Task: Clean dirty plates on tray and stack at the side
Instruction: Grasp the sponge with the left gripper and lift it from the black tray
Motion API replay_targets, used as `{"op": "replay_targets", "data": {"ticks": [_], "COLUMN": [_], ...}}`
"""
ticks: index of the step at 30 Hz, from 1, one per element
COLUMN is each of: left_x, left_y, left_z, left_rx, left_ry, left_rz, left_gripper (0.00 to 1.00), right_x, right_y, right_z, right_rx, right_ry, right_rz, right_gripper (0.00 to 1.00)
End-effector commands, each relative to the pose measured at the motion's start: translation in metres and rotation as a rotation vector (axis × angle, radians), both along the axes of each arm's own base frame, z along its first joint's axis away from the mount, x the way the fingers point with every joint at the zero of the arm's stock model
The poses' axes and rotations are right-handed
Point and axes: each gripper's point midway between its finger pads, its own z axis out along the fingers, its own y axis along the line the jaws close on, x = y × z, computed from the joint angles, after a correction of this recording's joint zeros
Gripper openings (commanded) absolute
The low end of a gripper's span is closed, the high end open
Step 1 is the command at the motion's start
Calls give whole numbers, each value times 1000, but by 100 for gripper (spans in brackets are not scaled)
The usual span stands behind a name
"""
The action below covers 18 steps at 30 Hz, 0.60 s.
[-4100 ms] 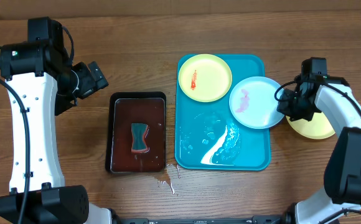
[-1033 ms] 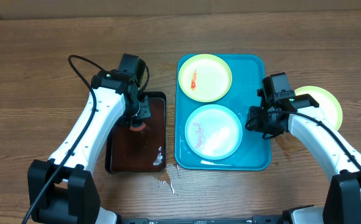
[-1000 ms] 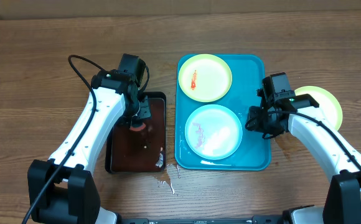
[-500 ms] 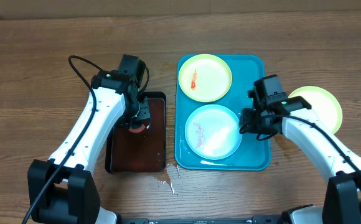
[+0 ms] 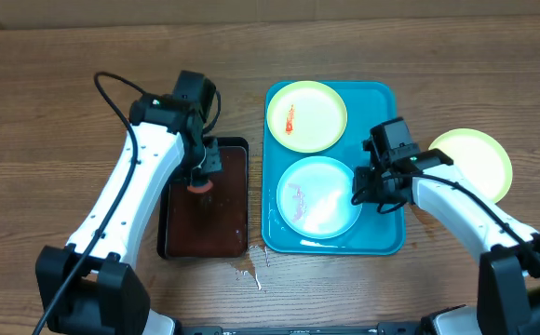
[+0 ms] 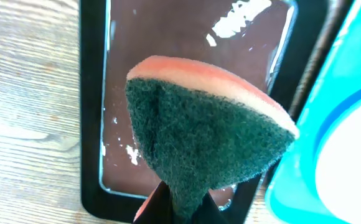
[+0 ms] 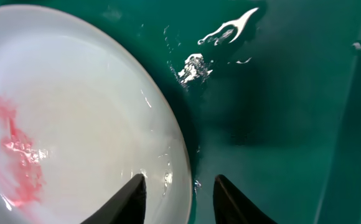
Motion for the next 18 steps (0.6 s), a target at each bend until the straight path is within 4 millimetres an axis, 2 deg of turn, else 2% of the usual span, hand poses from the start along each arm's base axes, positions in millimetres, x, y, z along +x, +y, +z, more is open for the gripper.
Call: {"op": "replay_targets", "data": {"ticks": [1,4,8,11,14,18], "left_x": [13,16,17,21,29,37], "left_y": [2,-1,-7,-21,-50,-101], "left_z": [26,33,32,34,38,46], "left_rx": [6,-3,-39,-110,-216,-319], "left_ry": [-68,-81,-83,-99,-137,-215], "left_rz": [-17,-29,-33,-47,-92,-177], "left_gripper": [4,4,4,4,4,4], "right_x": [-10,-11,-10,-10,-11,-11], "right_y": [5,5,5,5,5,5], "right_z": [-18,-23,-23,-23,-23,-23], "right_rx": [26,28,29,29,28,28], "right_ry": [42,42,40,40,43,43], "right_rz": [9,9,9,10,9,9], "right_gripper": [31,12,4,4,4,4]}}
